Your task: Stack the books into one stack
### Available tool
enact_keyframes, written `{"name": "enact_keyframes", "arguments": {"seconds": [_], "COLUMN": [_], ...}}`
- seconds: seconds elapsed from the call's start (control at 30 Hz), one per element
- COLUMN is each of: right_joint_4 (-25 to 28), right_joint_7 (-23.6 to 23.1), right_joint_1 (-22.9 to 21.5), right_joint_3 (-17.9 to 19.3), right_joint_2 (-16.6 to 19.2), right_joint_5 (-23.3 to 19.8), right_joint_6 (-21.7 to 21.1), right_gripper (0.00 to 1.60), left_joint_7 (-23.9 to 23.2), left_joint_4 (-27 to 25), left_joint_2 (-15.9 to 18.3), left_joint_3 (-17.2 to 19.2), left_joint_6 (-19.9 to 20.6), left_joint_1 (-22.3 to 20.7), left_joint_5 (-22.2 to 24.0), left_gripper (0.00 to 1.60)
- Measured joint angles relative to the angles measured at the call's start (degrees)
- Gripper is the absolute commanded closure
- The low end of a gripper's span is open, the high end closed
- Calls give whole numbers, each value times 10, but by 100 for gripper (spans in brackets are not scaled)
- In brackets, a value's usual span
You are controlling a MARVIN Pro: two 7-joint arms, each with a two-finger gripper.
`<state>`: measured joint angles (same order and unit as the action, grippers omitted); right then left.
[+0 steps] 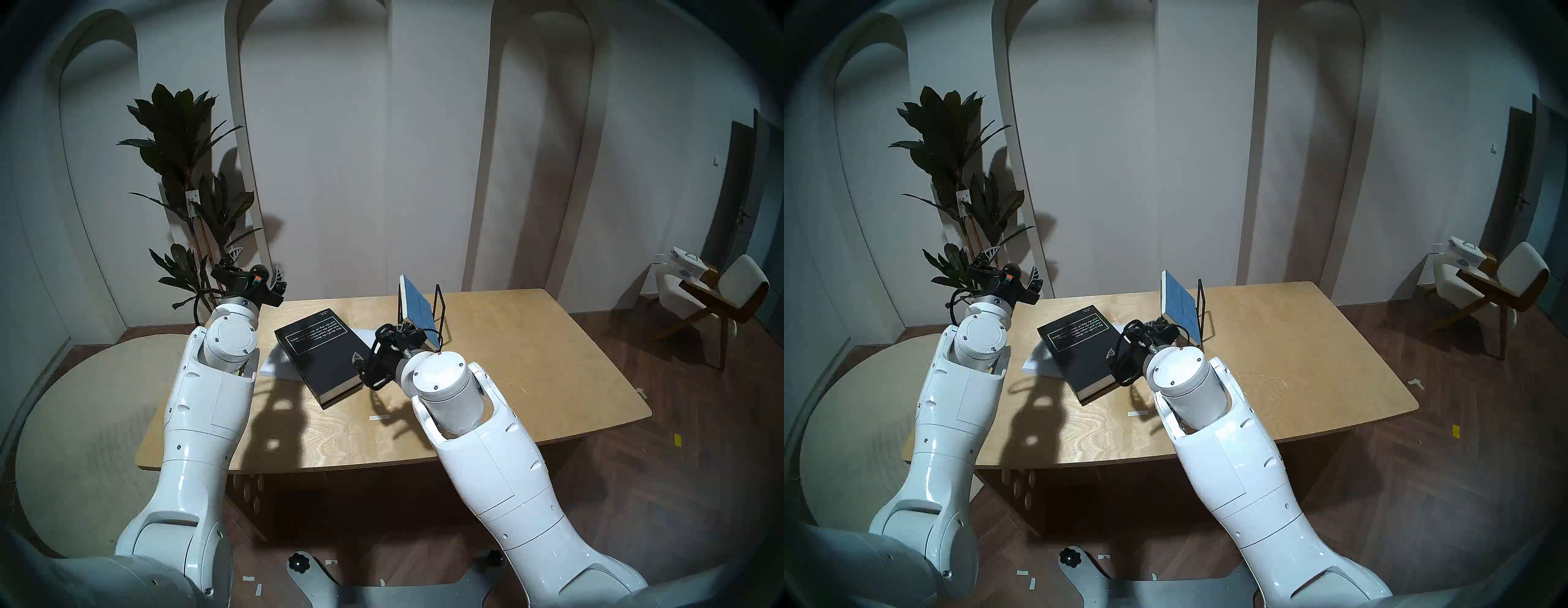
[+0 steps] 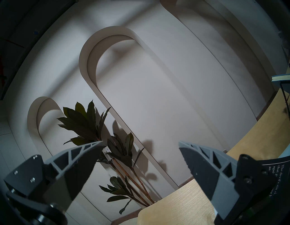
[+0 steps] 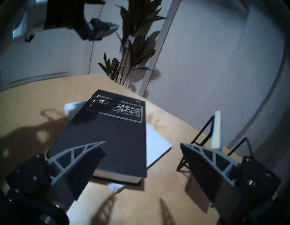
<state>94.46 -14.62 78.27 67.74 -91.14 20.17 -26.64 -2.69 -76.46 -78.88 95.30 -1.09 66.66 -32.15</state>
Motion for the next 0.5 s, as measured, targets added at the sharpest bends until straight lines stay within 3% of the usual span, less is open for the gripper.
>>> {"name": "enact_keyframes", "arguments": {"seconds": [0.5], "right_joint_4": [102], "right_joint_7": [136], "right_joint_1": [39], "right_joint_3": [75], "right_joint_2": [-5], "right_joint_5": [-9], "right_joint_6": [114], "right_gripper": [0], "left_joint_7": [1], "left_joint_4": [0], "left_joint_2": [0], "left_joint_3": [0], "left_joint_6": [0], "left_joint_1": [0], "left_joint_5": [0], "left_gripper": [0]}}
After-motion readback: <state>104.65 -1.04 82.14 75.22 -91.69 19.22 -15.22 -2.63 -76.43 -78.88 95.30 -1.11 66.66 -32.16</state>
